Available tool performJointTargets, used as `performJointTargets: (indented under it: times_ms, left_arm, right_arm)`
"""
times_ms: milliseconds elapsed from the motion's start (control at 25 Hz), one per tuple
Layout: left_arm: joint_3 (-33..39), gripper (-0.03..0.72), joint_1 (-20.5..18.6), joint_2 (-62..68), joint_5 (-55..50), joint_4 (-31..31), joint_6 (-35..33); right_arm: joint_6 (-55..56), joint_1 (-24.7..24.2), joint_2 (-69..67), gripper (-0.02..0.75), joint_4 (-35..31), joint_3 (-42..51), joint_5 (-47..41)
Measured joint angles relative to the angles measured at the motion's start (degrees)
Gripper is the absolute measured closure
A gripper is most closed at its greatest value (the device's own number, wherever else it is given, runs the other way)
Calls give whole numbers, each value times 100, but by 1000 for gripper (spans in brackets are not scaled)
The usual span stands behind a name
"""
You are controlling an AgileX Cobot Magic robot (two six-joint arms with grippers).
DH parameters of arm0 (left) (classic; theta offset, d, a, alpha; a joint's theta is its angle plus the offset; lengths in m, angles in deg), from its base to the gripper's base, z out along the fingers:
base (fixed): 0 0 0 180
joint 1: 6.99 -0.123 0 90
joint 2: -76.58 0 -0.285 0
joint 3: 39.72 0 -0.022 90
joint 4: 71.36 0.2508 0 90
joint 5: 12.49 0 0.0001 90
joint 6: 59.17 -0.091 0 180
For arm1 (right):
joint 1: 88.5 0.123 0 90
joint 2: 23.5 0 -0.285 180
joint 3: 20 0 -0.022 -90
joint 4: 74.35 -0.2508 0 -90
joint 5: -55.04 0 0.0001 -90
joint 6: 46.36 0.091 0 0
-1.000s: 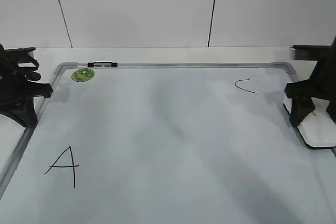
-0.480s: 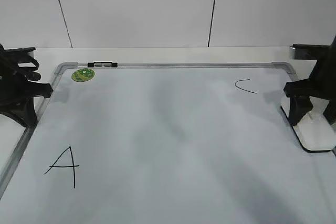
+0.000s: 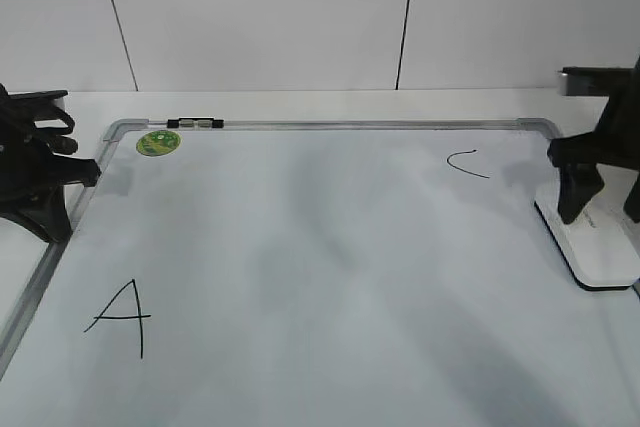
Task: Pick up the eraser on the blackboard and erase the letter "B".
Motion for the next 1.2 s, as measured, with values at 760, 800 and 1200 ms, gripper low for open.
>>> performJointTargets:
  times_ms: [760, 800, 1200]
  left_arm:
    - [-30, 477, 0, 0, -35, 120, -49]
    - [-57, 463, 0, 0, -75, 143, -49]
    - [-451, 433, 0, -715, -1193, 299, -49]
  right_arm:
    - [247, 10, 1277, 145, -460, -927, -409]
    - [247, 10, 1397, 145, -474, -927, -409]
    - [247, 10, 3109, 146, -499, 74, -458]
